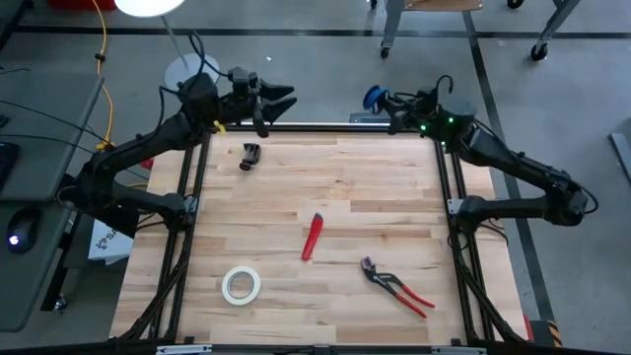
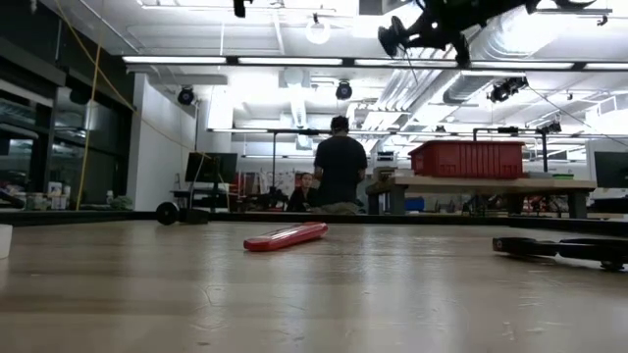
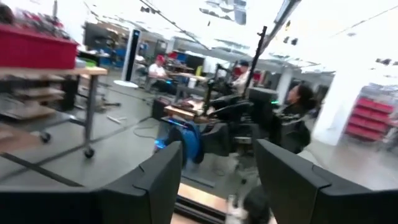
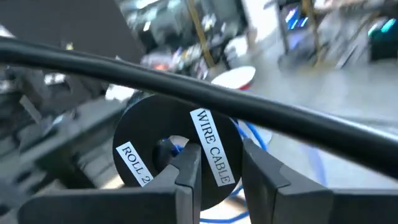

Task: Coil cords
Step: Uncoil the blue wire cable from the black spool

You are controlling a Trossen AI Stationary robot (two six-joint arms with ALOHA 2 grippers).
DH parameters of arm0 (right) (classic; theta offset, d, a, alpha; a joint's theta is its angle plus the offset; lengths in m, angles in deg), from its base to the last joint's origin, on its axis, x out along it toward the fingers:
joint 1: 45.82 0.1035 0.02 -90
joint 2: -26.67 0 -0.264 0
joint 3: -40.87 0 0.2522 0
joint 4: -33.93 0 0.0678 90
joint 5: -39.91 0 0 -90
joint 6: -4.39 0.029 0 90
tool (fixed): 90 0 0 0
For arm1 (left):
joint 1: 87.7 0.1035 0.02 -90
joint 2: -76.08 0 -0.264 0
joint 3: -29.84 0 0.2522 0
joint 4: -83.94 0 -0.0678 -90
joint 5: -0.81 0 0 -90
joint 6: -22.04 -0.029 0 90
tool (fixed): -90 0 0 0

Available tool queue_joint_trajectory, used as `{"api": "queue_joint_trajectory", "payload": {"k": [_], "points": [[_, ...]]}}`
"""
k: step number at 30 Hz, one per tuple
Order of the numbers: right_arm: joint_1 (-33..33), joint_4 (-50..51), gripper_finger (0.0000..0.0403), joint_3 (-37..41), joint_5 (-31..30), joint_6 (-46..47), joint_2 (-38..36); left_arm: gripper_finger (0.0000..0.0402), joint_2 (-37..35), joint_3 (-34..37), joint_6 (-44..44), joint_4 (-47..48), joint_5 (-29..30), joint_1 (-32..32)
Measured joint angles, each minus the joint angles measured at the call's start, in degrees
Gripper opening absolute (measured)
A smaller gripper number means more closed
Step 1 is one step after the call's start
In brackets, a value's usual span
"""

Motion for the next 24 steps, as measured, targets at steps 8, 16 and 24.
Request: {"api": "queue_joint_trajectory", "payload": {"k": [8, 16, 24], "points": [[8.62, -13.5, 0.0066, 0.0, -4.81, -2.88, 5.24, 0.0207, 2.84, 0.06, -8.22, -2.06, 9.58, -4.85], [14.61, -16.03, 0.0065, -4.24, -8.46, -9.59, 10.84, 0.0207, 5.22, 0.06, -15.44, -2.36, 12.81, -7.24], [17.8, -8.79, 0.0065, -15.97, -13.82, -18.82, 18.04, 0.0207, 7.08, 0.08, -18.78, -3.91, 18.92, -9.63]]}}
